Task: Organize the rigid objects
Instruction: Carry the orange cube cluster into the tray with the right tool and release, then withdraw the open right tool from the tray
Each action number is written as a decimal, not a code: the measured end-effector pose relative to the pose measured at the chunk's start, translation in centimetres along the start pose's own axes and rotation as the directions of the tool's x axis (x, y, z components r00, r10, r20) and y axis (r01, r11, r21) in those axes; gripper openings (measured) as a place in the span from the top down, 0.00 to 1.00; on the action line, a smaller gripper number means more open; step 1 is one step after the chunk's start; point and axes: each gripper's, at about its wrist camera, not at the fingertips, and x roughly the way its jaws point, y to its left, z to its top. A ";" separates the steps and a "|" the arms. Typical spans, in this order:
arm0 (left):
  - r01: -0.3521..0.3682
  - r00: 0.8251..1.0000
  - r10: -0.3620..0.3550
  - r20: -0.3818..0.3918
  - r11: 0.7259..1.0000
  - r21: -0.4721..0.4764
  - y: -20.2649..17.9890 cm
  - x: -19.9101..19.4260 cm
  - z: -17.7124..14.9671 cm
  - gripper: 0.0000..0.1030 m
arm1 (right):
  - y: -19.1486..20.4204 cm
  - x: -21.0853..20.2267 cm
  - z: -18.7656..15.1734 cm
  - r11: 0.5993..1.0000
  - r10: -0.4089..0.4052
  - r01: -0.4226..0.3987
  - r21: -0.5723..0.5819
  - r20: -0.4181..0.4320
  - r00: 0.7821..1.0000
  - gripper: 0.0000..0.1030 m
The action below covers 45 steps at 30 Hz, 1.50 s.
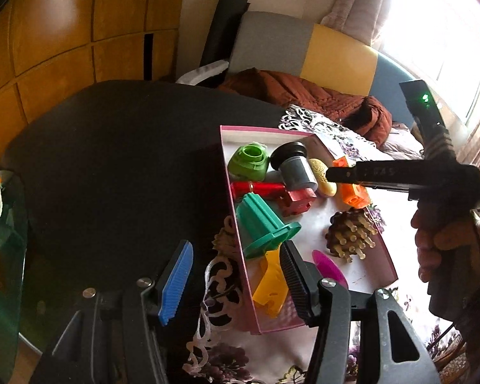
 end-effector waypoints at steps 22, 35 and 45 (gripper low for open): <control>-0.103 0.994 0.104 0.044 0.995 -0.014 -0.7 -1.0 0.2 0.39 | 0.5 -3.1 -2.7 0.999 -0.041 0.042 -0.007 0.112 0.993 0.33; -0.180 0.974 0.184 0.129 0.983 -0.039 -2.8 -3.4 -0.1 0.29 | 1.3 -8.2 -8.7 0.975 -0.214 0.223 -0.003 0.266 0.940 0.23; -0.212 0.964 0.216 0.153 0.976 -0.045 -3.6 -4.3 -0.6 0.30 | 2.3 -9.2 -10.4 0.968 -0.237 0.252 -0.011 0.297 0.925 0.23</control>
